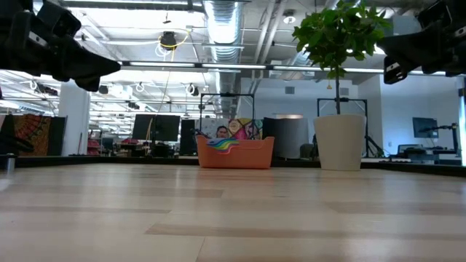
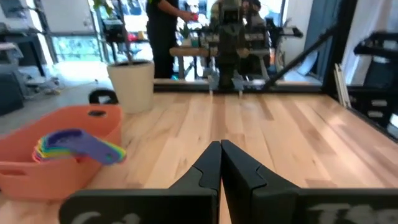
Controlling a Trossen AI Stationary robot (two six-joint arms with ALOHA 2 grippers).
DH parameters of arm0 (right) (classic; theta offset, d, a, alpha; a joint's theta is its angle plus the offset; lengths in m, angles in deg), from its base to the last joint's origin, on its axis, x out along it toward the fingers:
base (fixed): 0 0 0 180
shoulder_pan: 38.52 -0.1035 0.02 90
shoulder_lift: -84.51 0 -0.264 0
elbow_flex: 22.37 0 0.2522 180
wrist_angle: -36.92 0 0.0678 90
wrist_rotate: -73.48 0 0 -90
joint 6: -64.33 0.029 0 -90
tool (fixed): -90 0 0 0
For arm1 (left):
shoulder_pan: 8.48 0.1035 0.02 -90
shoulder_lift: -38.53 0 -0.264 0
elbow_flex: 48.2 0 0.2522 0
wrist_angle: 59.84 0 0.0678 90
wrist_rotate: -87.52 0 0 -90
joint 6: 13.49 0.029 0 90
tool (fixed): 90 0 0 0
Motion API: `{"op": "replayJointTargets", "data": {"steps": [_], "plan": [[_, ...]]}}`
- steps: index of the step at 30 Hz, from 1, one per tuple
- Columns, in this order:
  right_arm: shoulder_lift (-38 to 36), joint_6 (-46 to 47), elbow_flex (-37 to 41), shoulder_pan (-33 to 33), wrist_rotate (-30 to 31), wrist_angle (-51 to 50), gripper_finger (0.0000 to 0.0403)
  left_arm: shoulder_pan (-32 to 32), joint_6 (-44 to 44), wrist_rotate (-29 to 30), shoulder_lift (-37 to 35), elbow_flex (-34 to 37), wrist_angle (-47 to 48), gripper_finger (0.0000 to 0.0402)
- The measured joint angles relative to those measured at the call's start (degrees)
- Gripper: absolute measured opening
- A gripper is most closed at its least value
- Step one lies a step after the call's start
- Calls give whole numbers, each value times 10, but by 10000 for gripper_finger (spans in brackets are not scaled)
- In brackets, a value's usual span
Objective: Nest measuring cups in basket
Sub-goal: Return to Home Position
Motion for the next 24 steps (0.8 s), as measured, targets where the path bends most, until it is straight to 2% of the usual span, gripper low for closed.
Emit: {"op": "replayJointTargets", "data": {"steps": [7, 18, 22, 24], "plan": [[0, 5, 0, 0, 0, 0, 22, 0, -11, -9, 0, 0, 10, 0], [0, 5, 0, 1, 0, -16, 20, 0, -10, -9, 0, 1, 17, 0], [0, 13, 0, 1, 0, -33, 31, 0, 17, -51, 0, 2, 8, 0], [0, 41, 0, 2, 0, -38, 36, 0, 25, -54, 0, 2, -3, 0]]}}
